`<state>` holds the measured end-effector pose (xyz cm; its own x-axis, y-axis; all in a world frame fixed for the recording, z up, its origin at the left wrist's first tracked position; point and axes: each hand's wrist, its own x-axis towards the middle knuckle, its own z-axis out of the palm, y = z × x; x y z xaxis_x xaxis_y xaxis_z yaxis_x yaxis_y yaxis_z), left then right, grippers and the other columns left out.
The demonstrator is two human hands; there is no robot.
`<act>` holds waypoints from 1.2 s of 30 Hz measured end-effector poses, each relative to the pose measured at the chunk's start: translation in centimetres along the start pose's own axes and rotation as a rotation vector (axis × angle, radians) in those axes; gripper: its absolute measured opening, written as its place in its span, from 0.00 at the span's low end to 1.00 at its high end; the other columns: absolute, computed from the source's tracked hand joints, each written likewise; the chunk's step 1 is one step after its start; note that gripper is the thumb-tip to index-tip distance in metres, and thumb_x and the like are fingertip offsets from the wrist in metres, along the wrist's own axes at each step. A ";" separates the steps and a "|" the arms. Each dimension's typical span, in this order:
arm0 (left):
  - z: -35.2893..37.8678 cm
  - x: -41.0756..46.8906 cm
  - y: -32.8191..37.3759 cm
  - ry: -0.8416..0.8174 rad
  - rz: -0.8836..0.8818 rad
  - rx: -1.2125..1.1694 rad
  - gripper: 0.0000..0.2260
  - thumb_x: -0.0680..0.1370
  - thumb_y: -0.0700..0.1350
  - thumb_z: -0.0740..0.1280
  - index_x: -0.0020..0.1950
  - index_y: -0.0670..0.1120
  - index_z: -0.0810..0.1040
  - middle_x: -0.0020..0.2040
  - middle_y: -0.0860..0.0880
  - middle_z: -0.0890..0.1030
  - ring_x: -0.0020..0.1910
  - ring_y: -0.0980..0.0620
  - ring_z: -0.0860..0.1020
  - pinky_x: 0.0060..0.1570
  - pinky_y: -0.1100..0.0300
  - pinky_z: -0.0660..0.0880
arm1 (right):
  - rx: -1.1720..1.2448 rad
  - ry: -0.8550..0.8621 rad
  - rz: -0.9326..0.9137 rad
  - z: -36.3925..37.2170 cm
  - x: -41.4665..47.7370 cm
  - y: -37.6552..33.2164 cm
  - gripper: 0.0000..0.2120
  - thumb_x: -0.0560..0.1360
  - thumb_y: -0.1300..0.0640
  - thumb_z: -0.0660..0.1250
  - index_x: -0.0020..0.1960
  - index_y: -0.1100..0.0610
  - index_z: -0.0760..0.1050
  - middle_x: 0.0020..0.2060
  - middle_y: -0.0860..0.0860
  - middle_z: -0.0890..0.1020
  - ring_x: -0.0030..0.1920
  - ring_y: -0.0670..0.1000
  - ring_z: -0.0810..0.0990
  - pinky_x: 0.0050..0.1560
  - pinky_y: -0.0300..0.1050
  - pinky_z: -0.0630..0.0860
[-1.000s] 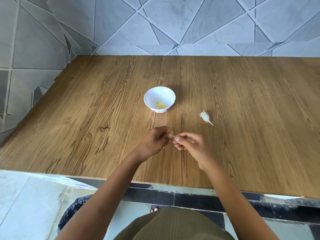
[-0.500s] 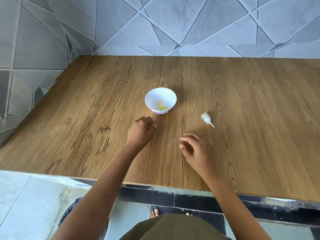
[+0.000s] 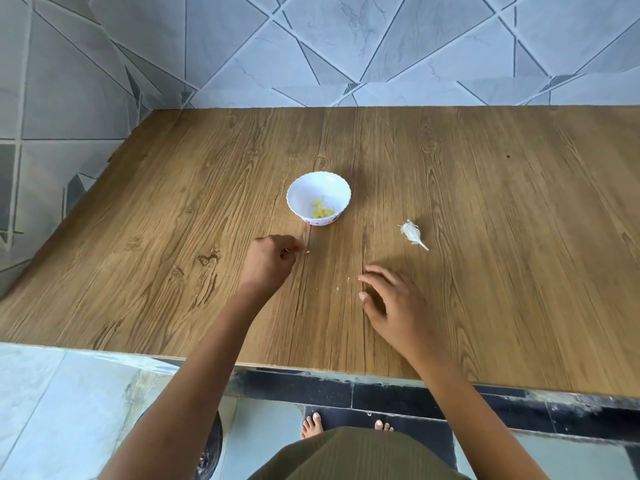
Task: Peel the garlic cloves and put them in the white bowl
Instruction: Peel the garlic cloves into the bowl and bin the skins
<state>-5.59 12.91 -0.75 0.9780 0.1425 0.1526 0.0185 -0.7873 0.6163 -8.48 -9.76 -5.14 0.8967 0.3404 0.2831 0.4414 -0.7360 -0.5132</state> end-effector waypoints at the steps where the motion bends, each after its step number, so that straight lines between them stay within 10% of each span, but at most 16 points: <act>1: -0.1 -0.3 0.3 -0.001 0.019 -0.015 0.09 0.74 0.32 0.67 0.48 0.42 0.84 0.45 0.48 0.85 0.41 0.53 0.80 0.42 0.71 0.73 | 0.032 -0.008 0.009 0.0 0.0 0.1 0.15 0.76 0.50 0.60 0.57 0.56 0.79 0.59 0.49 0.78 0.57 0.52 0.78 0.55 0.48 0.75; 4: 0.8 -1.5 1.9 -0.080 0.159 -0.040 0.11 0.72 0.29 0.65 0.48 0.40 0.84 0.45 0.47 0.85 0.41 0.53 0.81 0.43 0.78 0.69 | 0.139 -0.006 0.040 0.0 -0.1 0.5 0.12 0.75 0.57 0.68 0.58 0.57 0.78 0.60 0.48 0.77 0.59 0.51 0.76 0.56 0.50 0.76; 10: 4.0 -2.1 3.8 -0.206 0.453 0.128 0.14 0.65 0.29 0.58 0.42 0.38 0.82 0.40 0.42 0.82 0.37 0.42 0.81 0.35 0.55 0.78 | 0.041 -0.019 0.001 -0.5 -0.5 1.6 0.15 0.74 0.56 0.69 0.60 0.57 0.77 0.63 0.52 0.75 0.65 0.55 0.72 0.63 0.51 0.67; 15: 3.7 -2.7 3.5 -0.294 0.559 0.214 0.19 0.64 0.23 0.66 0.49 0.39 0.83 0.47 0.43 0.83 0.43 0.44 0.82 0.41 0.56 0.80 | 0.291 0.045 0.052 -1.4 -0.4 1.7 0.15 0.75 0.58 0.68 0.60 0.59 0.77 0.59 0.51 0.79 0.60 0.49 0.76 0.61 0.42 0.71; 19: 2.2 -3.5 2.8 -0.291 0.482 0.192 0.17 0.67 0.25 0.62 0.48 0.39 0.84 0.47 0.44 0.83 0.44 0.47 0.83 0.44 0.57 0.80 | 0.475 0.065 0.118 -2.2 -0.5 1.7 0.14 0.76 0.59 0.67 0.61 0.57 0.76 0.56 0.46 0.79 0.58 0.42 0.76 0.60 0.26 0.66; 26: 3.5 -5.1 4.3 -0.084 -0.029 0.259 0.19 0.73 0.27 0.60 0.57 0.41 0.81 0.56 0.45 0.80 0.51 0.47 0.80 0.52 0.57 0.77 | 1.002 0.010 0.348 -3.3 -0.5 1.2 0.13 0.77 0.61 0.64 0.61 0.60 0.76 0.56 0.46 0.80 0.55 0.35 0.77 0.55 0.28 0.71; 36: 5.1 -5.3 6.8 -0.070 0.072 0.103 0.13 0.73 0.27 0.63 0.52 0.37 0.83 0.49 0.42 0.83 0.49 0.46 0.81 0.51 0.62 0.75 | 1.079 -0.022 0.366 -3.4 -0.4 1.4 0.12 0.78 0.60 0.64 0.61 0.56 0.76 0.56 0.46 0.80 0.56 0.37 0.77 0.56 0.29 0.71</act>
<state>-9.63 3.74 -1.27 0.9895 0.0442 0.1373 -0.0345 -0.8518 0.5227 -8.37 -12.87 -3.24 0.9733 0.2267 -0.0354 -0.0572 0.0905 -0.9943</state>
